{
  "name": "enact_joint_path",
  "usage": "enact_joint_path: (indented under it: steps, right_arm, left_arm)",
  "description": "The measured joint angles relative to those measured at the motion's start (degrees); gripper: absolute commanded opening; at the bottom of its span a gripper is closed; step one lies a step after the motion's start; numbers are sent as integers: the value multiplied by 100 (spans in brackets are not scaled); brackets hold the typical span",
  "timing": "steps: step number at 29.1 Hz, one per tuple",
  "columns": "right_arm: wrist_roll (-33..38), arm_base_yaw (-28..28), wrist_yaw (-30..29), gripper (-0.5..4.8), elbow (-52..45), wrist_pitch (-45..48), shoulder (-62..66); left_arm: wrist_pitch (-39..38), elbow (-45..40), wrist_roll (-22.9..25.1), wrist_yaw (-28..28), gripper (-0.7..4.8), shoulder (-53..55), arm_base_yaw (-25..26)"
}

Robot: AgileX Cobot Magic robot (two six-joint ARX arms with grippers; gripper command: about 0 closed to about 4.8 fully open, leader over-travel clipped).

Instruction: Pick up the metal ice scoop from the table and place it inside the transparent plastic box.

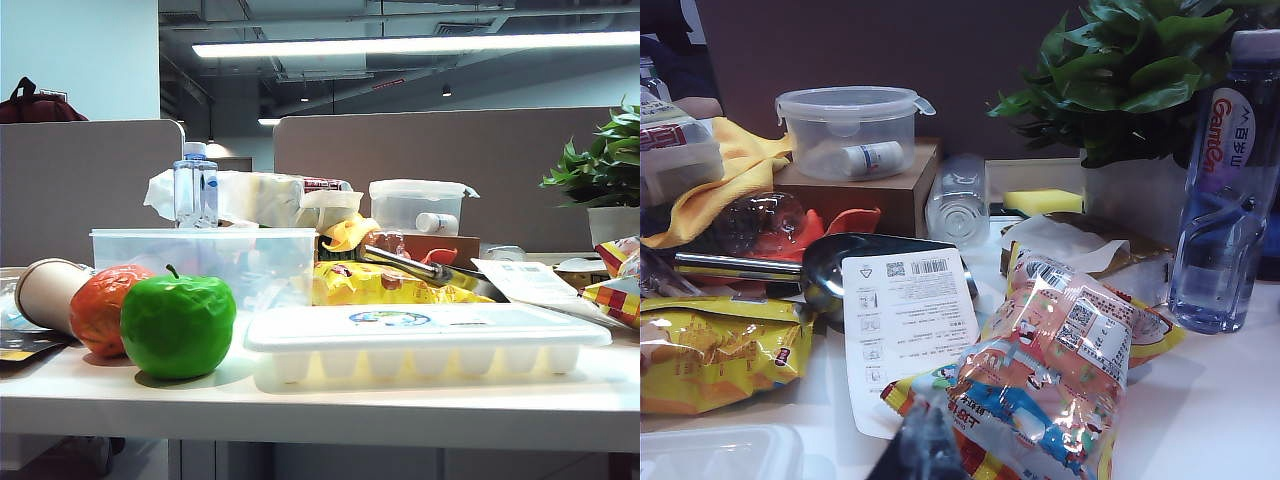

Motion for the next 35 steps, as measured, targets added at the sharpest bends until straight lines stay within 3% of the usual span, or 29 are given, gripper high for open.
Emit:
enact_joint_path:
  steps: [14,24,29,35]
  right_arm:
    - [0,0,0,-5,0,0,0]
    - [2,0,-35,-5,0,0,0]
    - [4,2,-94,-5,0,0,0]
    - [575,2,-1113,-5,0,31,0]
  left_arm:
    - [-2,0,2,0,-5,0,-149]
    - [-22,175,2,7,-5,505,-1539]
    - [-35,485,2,2,-5,964,-1982]
    - [-168,1152,2,4,-5,1539,-2236]
